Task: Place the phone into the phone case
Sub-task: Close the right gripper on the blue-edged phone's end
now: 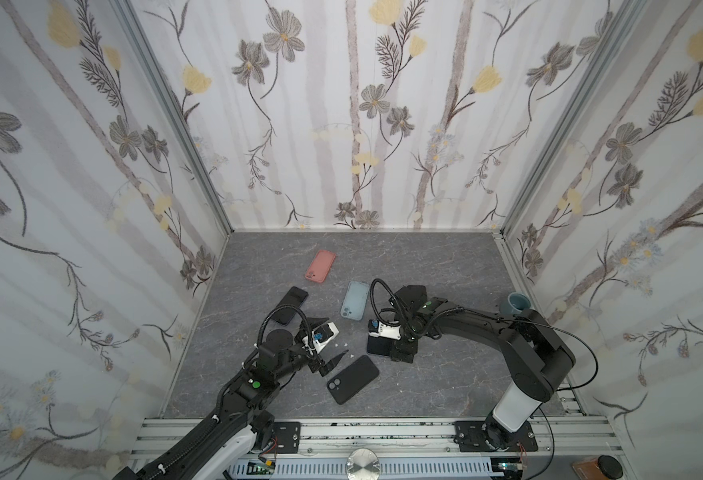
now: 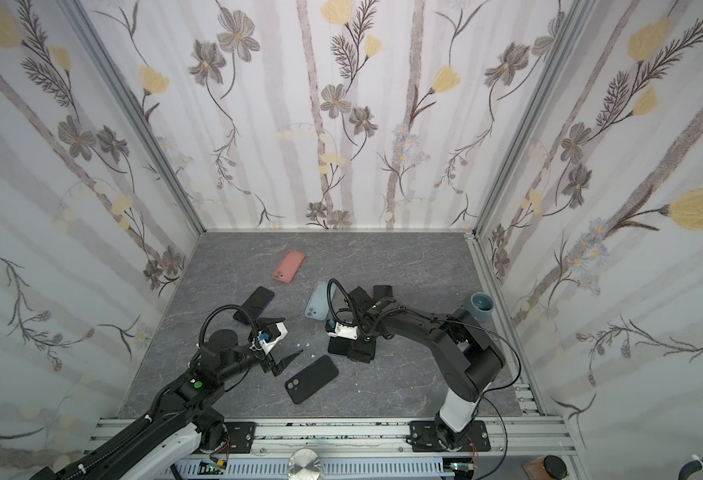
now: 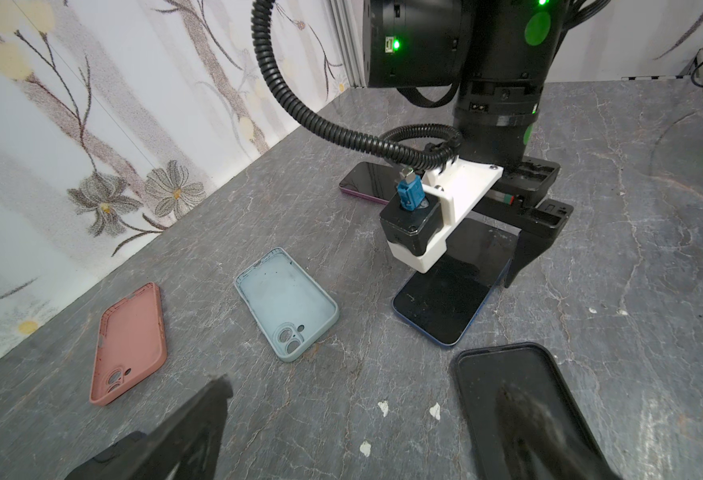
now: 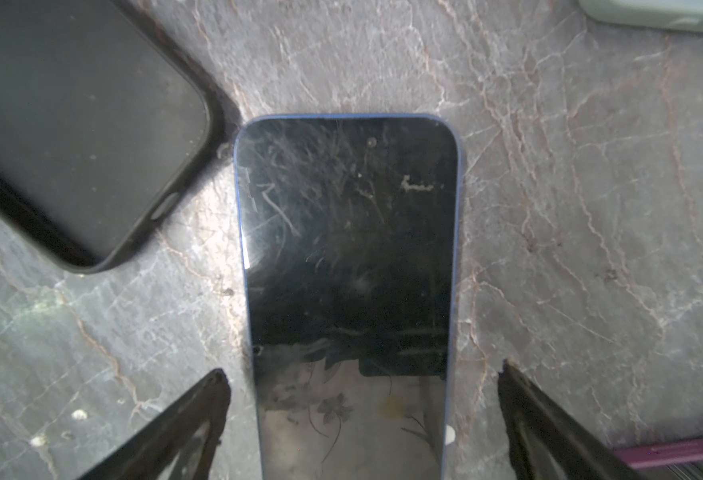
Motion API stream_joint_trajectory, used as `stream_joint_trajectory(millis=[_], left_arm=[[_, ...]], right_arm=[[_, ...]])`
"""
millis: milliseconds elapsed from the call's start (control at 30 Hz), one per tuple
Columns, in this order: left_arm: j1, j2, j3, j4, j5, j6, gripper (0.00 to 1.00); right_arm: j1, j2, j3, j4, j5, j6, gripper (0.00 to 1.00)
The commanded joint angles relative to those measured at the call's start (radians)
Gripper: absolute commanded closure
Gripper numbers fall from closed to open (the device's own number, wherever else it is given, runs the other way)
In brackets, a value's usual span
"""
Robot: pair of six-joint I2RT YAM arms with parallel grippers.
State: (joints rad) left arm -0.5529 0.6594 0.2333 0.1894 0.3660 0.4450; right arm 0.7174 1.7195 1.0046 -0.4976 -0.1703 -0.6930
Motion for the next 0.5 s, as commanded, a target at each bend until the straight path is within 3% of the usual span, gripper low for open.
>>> stream_joint_trajectory(millis=[0, 133, 467], left_arm=[[-0.001, 0.005, -0.003, 0.041, -0.01, 0.012, 0.0], [0.0, 0.008, -0.003, 0.047, -0.013, 0.009, 0.0], [-0.001, 0.007, -0.009, 0.081, -0.034, -0.012, 0.0]], right_arm=[[-0.004, 0.008, 0.006, -0.013, -0.019, -0.026, 0.0], [-0.004, 0.02, 0.009, -0.016, -0.025, -0.027, 0.01], [-0.004, 0.049, 0.016, -0.033, 0.008, -0.015, 0.14]])
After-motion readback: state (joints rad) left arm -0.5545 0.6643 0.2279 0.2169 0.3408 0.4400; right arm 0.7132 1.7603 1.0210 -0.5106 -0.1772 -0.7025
